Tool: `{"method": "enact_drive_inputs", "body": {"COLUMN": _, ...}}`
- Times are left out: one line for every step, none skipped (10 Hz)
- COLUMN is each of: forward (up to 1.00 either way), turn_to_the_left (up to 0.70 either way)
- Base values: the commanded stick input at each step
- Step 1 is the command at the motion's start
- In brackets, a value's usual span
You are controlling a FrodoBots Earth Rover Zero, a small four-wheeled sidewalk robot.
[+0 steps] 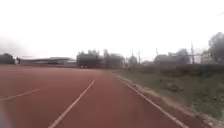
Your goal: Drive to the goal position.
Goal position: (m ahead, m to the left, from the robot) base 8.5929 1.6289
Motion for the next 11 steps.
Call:
{"method": "enact_drive_inputs", "body": {"forward": 0.70, "turn_to_the_left": -0.34}}
{"method": "enact_drive_inputs", "body": {"forward": 0.70, "turn_to_the_left": -0.33}}
{"method": "enact_drive_inputs", "body": {"forward": 0.70, "turn_to_the_left": 0.01}}
{"method": "enact_drive_inputs", "body": {"forward": 0.70, "turn_to_the_left": 0.00}}
{"method": "enact_drive_inputs", "body": {"forward": 0.70, "turn_to_the_left": 0.00}}
{"method": "enact_drive_inputs", "body": {"forward": 0.70, "turn_to_the_left": 0.00}}
{"method": "enact_drive_inputs", "body": {"forward": 0.70, "turn_to_the_left": 0.00}}
{"method": "enact_drive_inputs", "body": {"forward": 0.70, "turn_to_the_left": 0.00}}
{"method": "enact_drive_inputs", "body": {"forward": 0.70, "turn_to_the_left": 0.00}}
{"method": "enact_drive_inputs", "body": {"forward": 0.70, "turn_to_the_left": 0.00}}
{"method": "enact_drive_inputs", "body": {"forward": 0.70, "turn_to_the_left": 0.00}}
